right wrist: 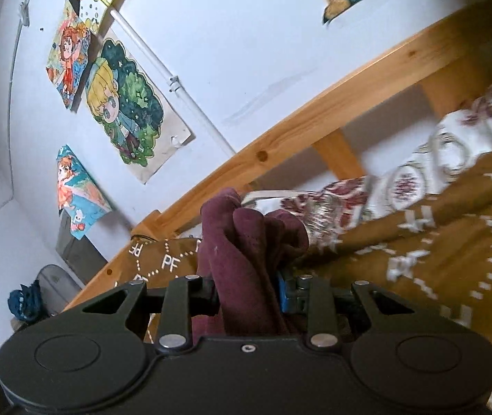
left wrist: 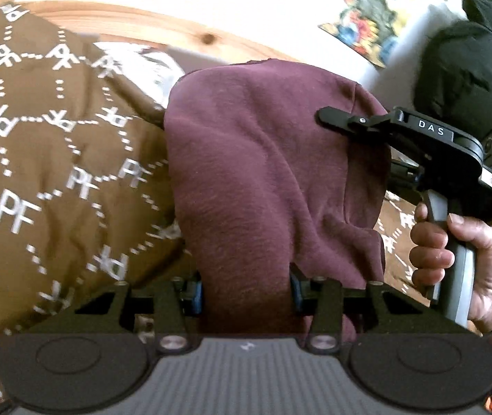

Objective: Fold small clothes

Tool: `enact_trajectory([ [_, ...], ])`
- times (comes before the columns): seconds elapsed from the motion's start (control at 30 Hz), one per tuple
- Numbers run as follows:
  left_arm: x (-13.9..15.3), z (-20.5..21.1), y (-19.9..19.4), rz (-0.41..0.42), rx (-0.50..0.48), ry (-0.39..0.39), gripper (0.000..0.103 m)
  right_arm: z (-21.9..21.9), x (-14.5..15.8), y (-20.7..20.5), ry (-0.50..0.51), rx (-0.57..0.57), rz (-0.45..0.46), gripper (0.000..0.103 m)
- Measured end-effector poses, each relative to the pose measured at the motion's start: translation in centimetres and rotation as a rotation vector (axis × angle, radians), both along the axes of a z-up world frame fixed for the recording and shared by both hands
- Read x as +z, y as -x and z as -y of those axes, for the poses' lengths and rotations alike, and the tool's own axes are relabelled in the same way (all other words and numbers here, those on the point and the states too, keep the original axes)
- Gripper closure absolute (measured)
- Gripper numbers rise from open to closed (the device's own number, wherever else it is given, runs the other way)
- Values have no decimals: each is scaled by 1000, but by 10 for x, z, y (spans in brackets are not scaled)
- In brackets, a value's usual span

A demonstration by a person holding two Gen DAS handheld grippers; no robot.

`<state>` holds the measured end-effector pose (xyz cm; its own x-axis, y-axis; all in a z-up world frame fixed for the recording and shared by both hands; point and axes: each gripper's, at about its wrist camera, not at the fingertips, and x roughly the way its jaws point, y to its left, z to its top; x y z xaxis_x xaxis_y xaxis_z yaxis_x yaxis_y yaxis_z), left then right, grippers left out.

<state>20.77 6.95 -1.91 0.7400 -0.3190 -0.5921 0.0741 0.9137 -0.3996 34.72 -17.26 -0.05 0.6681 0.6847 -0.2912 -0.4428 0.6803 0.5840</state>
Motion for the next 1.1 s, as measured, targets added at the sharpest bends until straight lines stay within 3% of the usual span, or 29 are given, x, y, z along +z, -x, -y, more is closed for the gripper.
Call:
enact_trajectory([
  [0.33,-25,-11,-17,-82,58,48,47,-33,-27,-34,111,-12,-37,69],
  [0.5,-27,-12,-16,-100,93,52,38,-22,-36,-32,176,-53,-35,55],
  [0.67,-23,-11,-13,-108,135,22,16,-10,-39,-26,215,-91,-47,36],
  [0.77,-19,-8,-10,-113,179,-25,4,-5,-39,-20,272,-132,-31,21],
  [0.83,-16,-7,-7,-119,203,-50,2,-2,-40,-17,310,-165,-28,4],
  [0.97,-9,-4,2,-119,221,-93,1,11,-43,-17,346,-245,-58,1],
  [1.1,0,2,14,-105,226,-158,1,21,-46,-16,319,-285,-92,1],
])
